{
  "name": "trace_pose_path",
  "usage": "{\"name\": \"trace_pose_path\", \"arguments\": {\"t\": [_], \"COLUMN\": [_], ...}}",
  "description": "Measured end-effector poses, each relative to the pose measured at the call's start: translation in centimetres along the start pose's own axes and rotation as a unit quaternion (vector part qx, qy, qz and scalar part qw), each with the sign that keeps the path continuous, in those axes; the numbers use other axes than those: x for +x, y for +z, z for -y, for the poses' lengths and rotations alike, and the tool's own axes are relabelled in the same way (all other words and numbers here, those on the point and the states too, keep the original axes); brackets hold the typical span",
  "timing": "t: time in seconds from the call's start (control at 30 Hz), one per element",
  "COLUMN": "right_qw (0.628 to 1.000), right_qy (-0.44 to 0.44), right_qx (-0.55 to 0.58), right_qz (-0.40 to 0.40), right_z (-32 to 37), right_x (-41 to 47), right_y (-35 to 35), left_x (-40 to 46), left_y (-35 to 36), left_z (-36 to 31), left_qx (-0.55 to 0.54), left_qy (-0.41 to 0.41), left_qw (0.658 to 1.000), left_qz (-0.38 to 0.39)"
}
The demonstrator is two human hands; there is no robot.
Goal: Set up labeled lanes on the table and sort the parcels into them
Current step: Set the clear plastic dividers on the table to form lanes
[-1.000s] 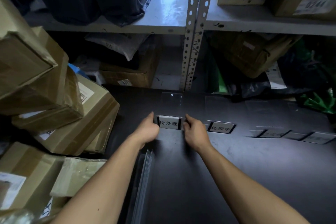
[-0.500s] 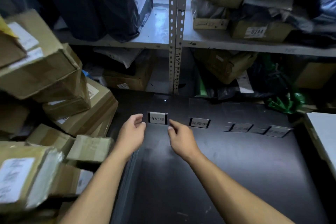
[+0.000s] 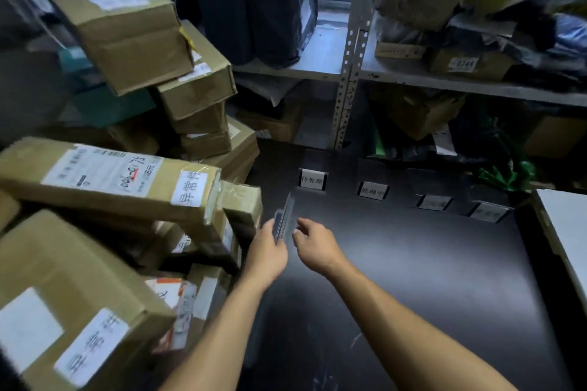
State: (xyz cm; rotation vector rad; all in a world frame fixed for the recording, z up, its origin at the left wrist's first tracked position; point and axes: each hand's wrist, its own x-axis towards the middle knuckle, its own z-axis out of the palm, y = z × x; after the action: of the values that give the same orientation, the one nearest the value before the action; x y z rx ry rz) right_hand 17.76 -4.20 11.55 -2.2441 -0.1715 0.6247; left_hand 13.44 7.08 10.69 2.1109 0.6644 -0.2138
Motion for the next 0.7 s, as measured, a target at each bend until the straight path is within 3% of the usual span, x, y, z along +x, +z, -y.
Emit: {"name": "trace_pose_path", "arguments": {"t": [0.23, 0.33, 0.7], "right_qw": [0.994, 0.988, 0.986], "right_qy": [0.06, 0.076, 0.084], "right_qx": [0.023, 0.052, 0.073], "right_qz": [0.089, 0.123, 0.124], "right_z": [-0.9, -1.3, -1.3], "right_x": [-4.3, -4.9, -5.7], "right_y": [6.7, 8.6, 10.0], "left_x": [-4.3, -5.0, -6.4], "left_y": [0.7, 0.3, -2.7], "left_z": [7.1, 9.1, 7.6], "left_qx": [0.012, -0.022, -0.006], "left_qy": [-0.09, -0.08, -0.025], "left_qw": [0.987, 0.983, 0.999], "left_qz": [0.134, 0.166, 0.035]}}
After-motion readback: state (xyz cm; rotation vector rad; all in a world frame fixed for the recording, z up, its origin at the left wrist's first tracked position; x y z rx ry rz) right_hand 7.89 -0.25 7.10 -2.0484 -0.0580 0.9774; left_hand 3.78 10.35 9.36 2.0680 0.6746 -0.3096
